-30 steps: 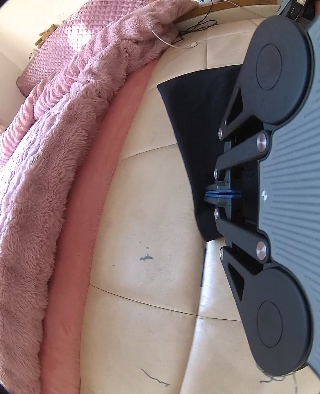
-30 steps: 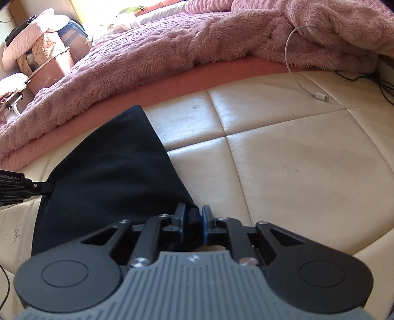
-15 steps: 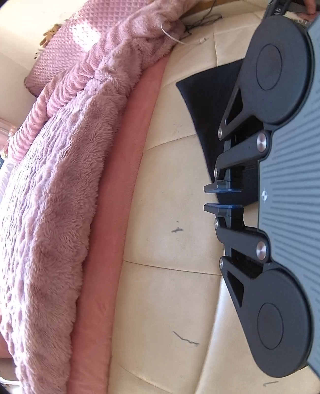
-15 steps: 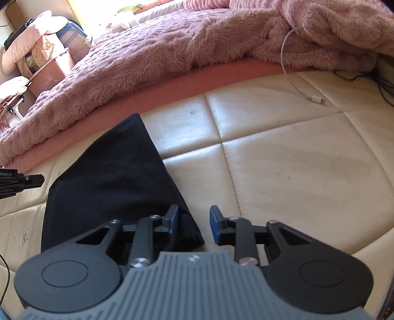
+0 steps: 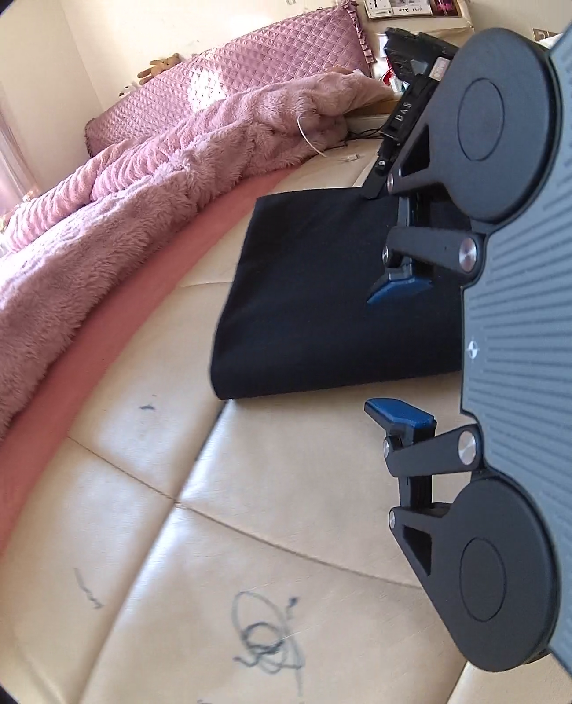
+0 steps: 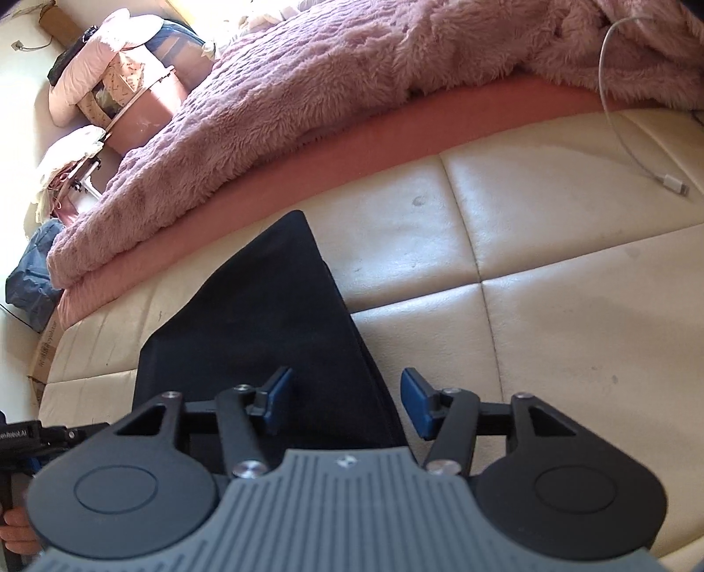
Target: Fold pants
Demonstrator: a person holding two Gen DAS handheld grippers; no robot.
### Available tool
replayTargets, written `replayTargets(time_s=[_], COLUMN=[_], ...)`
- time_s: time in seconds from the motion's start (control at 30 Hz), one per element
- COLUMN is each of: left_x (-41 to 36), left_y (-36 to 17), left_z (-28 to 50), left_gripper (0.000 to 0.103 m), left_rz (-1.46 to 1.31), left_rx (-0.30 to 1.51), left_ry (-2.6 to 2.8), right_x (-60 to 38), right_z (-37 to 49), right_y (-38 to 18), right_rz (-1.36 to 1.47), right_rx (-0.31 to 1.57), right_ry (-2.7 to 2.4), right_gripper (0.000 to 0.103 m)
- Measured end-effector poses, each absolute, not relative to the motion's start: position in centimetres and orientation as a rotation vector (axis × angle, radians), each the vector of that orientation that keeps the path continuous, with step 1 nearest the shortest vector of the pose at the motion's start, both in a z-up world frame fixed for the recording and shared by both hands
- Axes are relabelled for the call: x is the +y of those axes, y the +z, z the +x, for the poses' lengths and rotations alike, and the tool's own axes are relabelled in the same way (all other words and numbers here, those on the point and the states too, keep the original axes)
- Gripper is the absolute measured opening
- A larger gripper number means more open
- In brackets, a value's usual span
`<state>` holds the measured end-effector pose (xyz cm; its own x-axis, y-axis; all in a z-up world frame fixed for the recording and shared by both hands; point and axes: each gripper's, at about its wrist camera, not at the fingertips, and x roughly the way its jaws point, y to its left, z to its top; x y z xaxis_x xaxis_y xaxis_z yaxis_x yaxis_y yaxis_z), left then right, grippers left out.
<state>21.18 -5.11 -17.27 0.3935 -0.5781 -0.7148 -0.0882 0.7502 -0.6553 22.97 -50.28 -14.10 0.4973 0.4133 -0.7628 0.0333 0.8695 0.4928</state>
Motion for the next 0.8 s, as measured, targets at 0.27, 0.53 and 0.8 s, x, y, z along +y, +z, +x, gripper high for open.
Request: replayTargets(time_s=[0.27, 0.53, 0.8], left_x=[-6.7, -6.1, -4.3], left_y=[-17.9, -18.5, -18.8], left_z=[21.8, 22.1, 22.9], left_gripper=[0.056, 0.056, 0.025], left_rz=[-0.608, -0.659, -0.713], left_rx=[1.144, 1.138, 1.138], left_ry=[-0.346, -0.359, -0.351], right_x=[-51.9, -52.6, -51.9], right_z=[24.9, 24.9, 23.0], right_y=[-15.5, -16.3, -17.0], right_rz=[0.592, 0.673, 0.786], right_rx=[1.070, 1.079, 1.090], right_ry=[0.345, 0.368, 0.340], right_gripper=[0.052, 0.043, 0.025])
